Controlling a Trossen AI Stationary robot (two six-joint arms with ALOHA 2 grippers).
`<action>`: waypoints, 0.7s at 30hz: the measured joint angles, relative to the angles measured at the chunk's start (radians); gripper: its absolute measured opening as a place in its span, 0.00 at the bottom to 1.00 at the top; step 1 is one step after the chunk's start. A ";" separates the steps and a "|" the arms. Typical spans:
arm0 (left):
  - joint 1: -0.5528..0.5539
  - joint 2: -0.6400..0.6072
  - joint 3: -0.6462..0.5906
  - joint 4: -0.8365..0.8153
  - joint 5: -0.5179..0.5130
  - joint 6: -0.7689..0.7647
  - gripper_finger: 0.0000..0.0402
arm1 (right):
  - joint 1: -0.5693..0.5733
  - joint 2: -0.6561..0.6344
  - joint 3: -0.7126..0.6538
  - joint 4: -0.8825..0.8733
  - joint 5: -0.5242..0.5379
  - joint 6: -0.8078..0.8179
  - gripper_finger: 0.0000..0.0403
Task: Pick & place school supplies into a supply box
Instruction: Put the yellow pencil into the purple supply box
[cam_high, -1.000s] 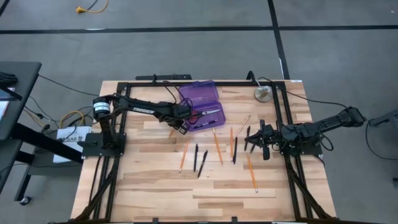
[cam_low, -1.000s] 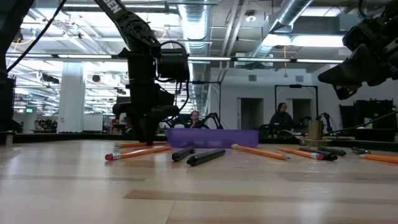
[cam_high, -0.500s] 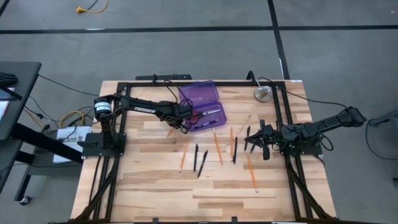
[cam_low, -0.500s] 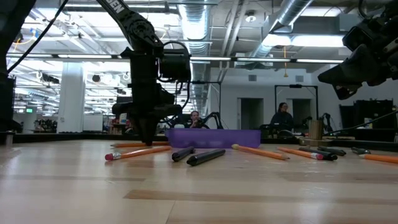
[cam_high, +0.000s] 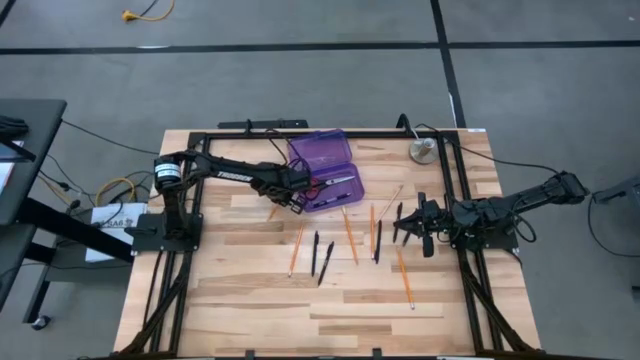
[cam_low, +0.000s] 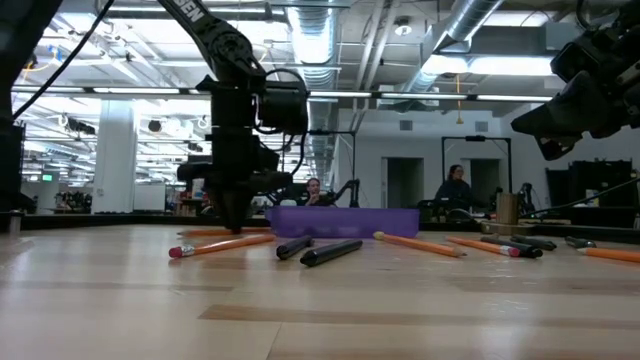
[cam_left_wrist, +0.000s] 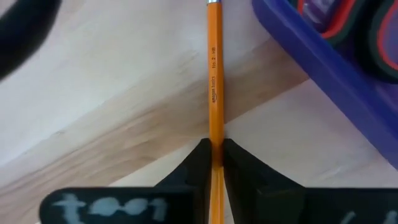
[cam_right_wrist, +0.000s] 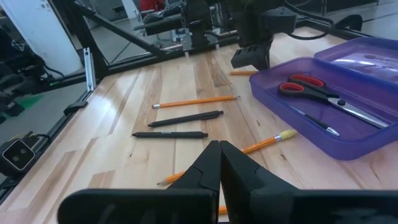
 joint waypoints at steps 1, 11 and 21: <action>0.000 0.003 0.013 -0.020 -0.014 0.000 0.05 | 0.000 0.000 0.000 0.000 0.000 0.000 0.00; 0.015 0.005 0.186 -0.550 -0.174 -0.075 0.04 | 0.000 0.000 0.000 0.004 -0.003 0.000 0.00; -0.040 0.003 0.410 -0.713 -0.222 -0.052 0.04 | 0.000 0.000 0.000 0.007 -0.003 0.000 0.00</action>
